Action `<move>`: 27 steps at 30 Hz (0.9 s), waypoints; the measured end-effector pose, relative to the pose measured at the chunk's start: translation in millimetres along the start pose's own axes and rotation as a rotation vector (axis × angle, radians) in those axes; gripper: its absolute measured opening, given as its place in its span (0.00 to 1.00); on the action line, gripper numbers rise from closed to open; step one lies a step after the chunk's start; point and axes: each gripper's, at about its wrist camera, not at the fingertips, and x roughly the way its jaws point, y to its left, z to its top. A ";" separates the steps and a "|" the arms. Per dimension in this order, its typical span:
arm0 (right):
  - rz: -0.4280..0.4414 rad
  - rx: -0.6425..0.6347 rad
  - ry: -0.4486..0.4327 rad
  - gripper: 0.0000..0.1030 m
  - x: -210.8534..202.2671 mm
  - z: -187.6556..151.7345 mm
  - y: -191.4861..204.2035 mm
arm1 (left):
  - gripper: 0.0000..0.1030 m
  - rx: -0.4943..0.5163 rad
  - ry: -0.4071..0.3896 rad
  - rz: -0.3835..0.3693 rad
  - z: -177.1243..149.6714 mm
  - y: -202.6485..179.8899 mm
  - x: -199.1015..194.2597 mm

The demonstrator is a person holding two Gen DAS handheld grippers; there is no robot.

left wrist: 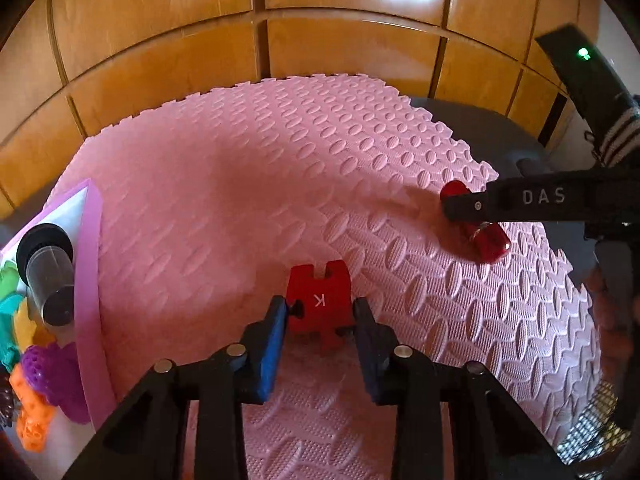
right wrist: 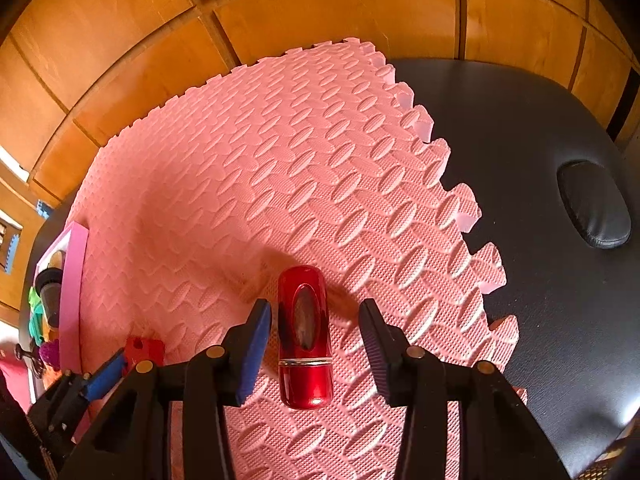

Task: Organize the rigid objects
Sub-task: 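Grasp the red K block with the left gripper while the right gripper lifts the red cylinder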

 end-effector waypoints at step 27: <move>-0.112 -0.218 -0.039 0.27 0.9 -14.2 28.6 | 0.32 -0.097 -0.080 -0.070 -8.1 13.1 -4.5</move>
